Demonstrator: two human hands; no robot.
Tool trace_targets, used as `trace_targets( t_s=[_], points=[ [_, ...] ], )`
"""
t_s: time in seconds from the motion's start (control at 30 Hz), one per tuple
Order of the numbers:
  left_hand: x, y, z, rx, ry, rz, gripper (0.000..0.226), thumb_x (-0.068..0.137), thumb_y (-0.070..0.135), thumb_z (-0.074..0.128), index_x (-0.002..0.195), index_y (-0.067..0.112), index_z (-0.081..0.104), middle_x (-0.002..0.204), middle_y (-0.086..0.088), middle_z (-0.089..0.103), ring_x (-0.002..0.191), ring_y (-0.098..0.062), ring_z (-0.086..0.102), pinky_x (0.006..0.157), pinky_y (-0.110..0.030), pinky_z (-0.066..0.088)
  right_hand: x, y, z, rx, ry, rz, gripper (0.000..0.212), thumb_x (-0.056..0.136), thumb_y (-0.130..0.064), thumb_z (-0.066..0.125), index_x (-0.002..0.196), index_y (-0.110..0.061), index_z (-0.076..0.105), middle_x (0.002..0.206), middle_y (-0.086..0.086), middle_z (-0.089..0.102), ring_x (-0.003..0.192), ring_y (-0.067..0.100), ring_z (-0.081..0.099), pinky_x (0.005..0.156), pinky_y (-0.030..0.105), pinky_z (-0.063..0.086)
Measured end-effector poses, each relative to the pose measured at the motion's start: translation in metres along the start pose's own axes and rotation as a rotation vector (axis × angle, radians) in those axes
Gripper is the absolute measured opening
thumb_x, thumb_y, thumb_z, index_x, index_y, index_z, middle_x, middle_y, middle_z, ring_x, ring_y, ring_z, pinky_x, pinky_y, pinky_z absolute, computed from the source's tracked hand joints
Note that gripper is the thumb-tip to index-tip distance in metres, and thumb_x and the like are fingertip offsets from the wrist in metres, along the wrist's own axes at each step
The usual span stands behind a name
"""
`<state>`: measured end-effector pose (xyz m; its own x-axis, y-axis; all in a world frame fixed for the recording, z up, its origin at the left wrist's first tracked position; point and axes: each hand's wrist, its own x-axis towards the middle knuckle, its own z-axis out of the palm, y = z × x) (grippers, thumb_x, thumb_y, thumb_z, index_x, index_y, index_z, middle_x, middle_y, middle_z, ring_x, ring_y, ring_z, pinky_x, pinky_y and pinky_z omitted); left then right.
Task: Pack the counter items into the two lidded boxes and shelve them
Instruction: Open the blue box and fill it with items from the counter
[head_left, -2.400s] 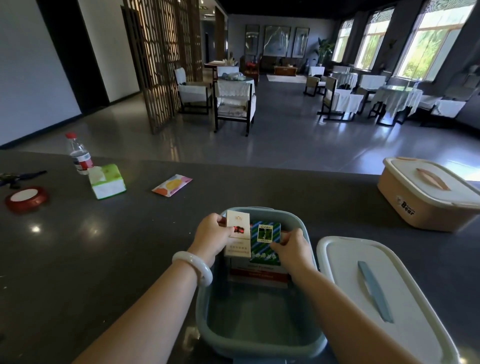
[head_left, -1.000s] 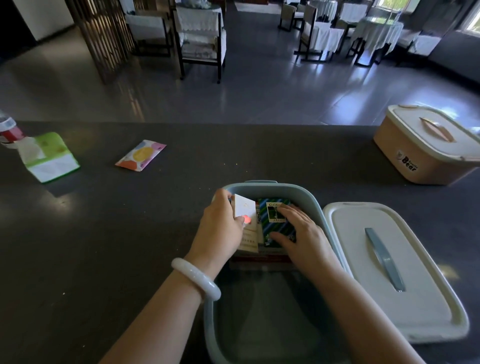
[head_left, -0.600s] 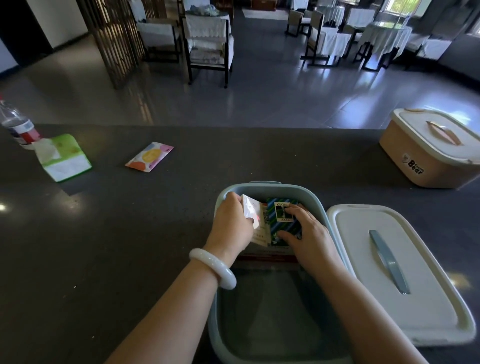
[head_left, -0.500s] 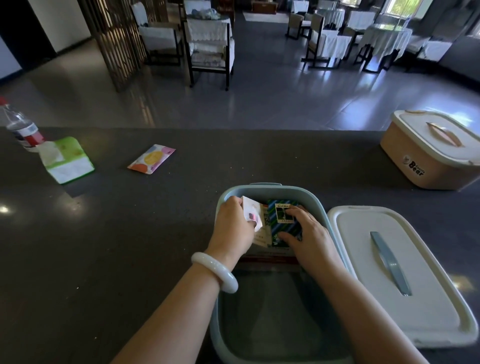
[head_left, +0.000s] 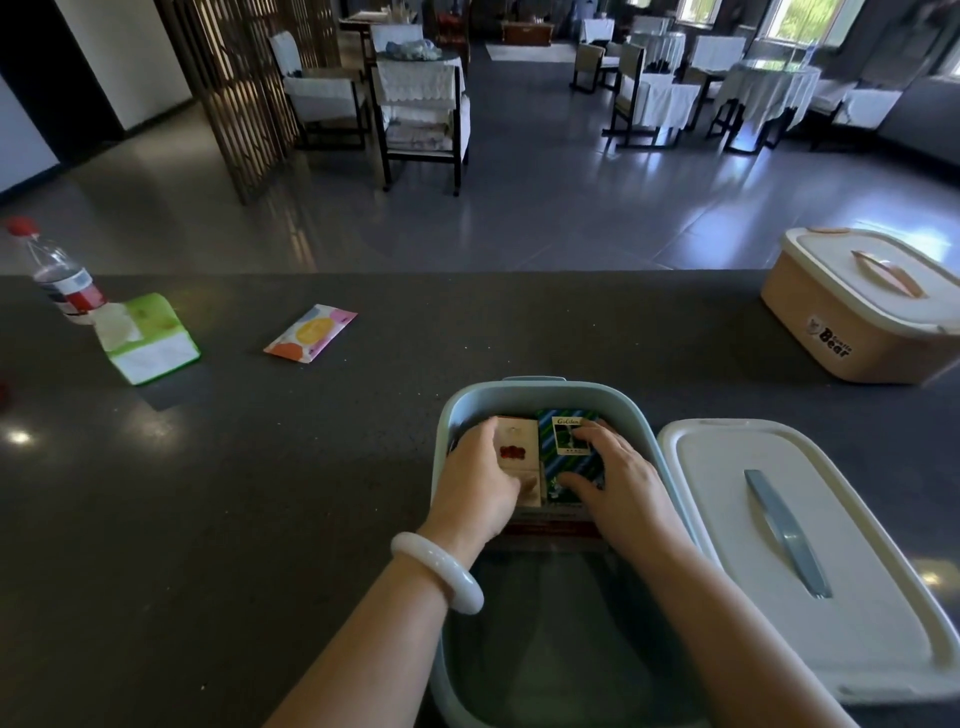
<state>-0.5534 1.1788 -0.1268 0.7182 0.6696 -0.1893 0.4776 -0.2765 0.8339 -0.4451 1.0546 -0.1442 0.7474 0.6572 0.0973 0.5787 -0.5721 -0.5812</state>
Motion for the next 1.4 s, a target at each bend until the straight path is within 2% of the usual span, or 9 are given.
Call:
trace_targets(
  t_s=[0.13,0.33,0.47,0.63,0.83,1.07,1.4],
  points=[
    [-0.0011,-0.0031,0.0013,0.042,-0.034,0.011,0.077,0.083,0.012,0.073,0.146,0.029,0.032,0.135,0.010,0.051,0.124,-0.009,0.049,0.089,-0.020,0.041,0.0005,0.0015,0.0001,-0.001,-0.007,0.004,0.058,0.084,-0.026,0.072,0.137,-0.022,0.048,0.145,-0.003,0.046,0.133,0.014,0.041,0.110,0.030,0.033],
    [-0.0016,-0.0043,0.0028,0.100,-0.038,0.014,0.078,0.087,0.002,0.060,0.149,0.034,0.025,0.142,0.008,0.044,0.130,-0.011,0.042,0.095,-0.026,0.042,0.0013,0.0033,0.0024,-0.008,0.006,0.005,0.058,0.084,-0.026,0.072,0.137,-0.021,0.049,0.145,-0.002,0.045,0.134,0.015,0.040,0.111,0.032,0.032],
    [-0.0059,-0.0044,0.0061,0.143,0.011,0.063,0.074,0.089,-0.001,0.058,0.149,0.028,0.026,0.148,0.005,0.038,0.135,-0.013,0.037,0.105,-0.030,0.039,0.0015,0.0027,0.0022,0.001,0.014,-0.006,0.058,0.083,-0.023,0.073,0.136,-0.019,0.050,0.144,-0.001,0.047,0.133,0.015,0.041,0.110,0.027,0.029],
    [-0.0051,-0.0035,0.0070,0.195,0.036,0.089,0.072,0.090,0.001,0.057,0.151,0.024,0.025,0.153,0.003,0.032,0.138,-0.014,0.034,0.110,-0.032,0.035,0.0010,0.0029,0.0012,0.012,0.008,-0.005,0.058,0.083,-0.022,0.073,0.136,-0.019,0.050,0.144,-0.001,0.047,0.133,0.015,0.040,0.108,0.023,0.027],
    [-0.0078,-0.0028,0.0062,0.214,0.048,0.131,0.066,0.093,0.001,0.052,0.151,0.021,0.026,0.154,0.002,0.033,0.140,-0.012,0.032,0.111,-0.028,0.031,0.0011,0.0029,0.0015,0.017,0.010,-0.013,0.056,0.083,-0.023,0.073,0.134,-0.020,0.051,0.142,-0.002,0.048,0.131,0.014,0.043,0.108,0.028,0.033],
    [-0.0078,-0.0025,0.0062,0.225,0.059,0.120,0.066,0.094,0.003,0.052,0.151,0.021,0.025,0.154,0.002,0.032,0.140,-0.013,0.032,0.112,-0.032,0.032,0.0044,0.0019,0.0017,0.039,0.000,-0.011,0.055,0.083,-0.023,0.073,0.133,-0.022,0.051,0.141,-0.003,0.049,0.130,0.014,0.045,0.108,0.031,0.036],
    [-0.0069,-0.0033,0.0074,0.235,0.077,0.125,0.066,0.093,0.002,0.054,0.150,0.019,0.027,0.154,0.000,0.032,0.140,-0.015,0.033,0.111,-0.031,0.032,0.0035,0.0012,0.0009,0.038,-0.001,-0.024,0.055,0.083,-0.023,0.073,0.133,-0.022,0.051,0.142,-0.003,0.049,0.130,0.015,0.045,0.108,0.031,0.036]
  ],
)
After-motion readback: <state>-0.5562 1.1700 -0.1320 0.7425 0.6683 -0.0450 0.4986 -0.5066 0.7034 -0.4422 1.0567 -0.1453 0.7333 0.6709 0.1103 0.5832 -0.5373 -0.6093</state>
